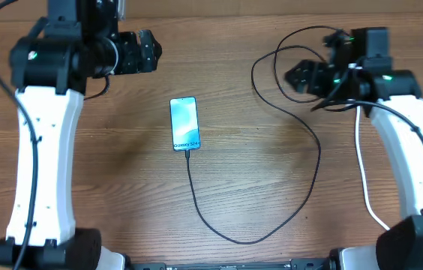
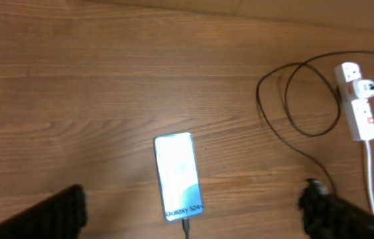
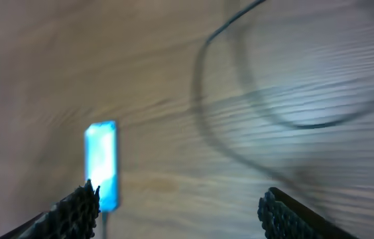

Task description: Plug charger to phone and switch on socket

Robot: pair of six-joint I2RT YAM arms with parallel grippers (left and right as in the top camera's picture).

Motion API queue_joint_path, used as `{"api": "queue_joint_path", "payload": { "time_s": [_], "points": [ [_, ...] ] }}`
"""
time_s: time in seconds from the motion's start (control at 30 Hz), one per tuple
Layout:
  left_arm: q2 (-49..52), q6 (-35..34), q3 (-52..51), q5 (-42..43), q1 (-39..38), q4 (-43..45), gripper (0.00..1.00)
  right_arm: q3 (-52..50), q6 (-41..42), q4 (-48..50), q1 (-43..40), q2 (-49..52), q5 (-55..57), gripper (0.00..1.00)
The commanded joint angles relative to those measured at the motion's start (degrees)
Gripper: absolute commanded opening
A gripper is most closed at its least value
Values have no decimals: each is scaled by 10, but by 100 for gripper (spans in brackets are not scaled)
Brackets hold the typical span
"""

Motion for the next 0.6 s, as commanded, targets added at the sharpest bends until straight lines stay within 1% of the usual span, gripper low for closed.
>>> {"api": "queue_joint_path", "payload": {
  "time_s": [0.0,0.13,0.2,0.37,0.43,0.57],
  "points": [
    [-2,-7,0,-3,3,-12,100,15,54,0,-43,-7,117,80],
    [3,-7,0,-3,3,-17,100,15,89,23,-87,-1,172,83],
    [5,-6,0,-3,3,-16,100,15,99,56,-116,8,189,89],
    [5,-6,0,-3,3,-16,100,15,96,117,-153,48,187,89],
    [5,-6,0,-3,3,-16,100,20,76,144,-163,77,165,89],
    [5,-6,0,-3,3,-16,100,72,55,140,-170,142,159,88]
  ]
}}
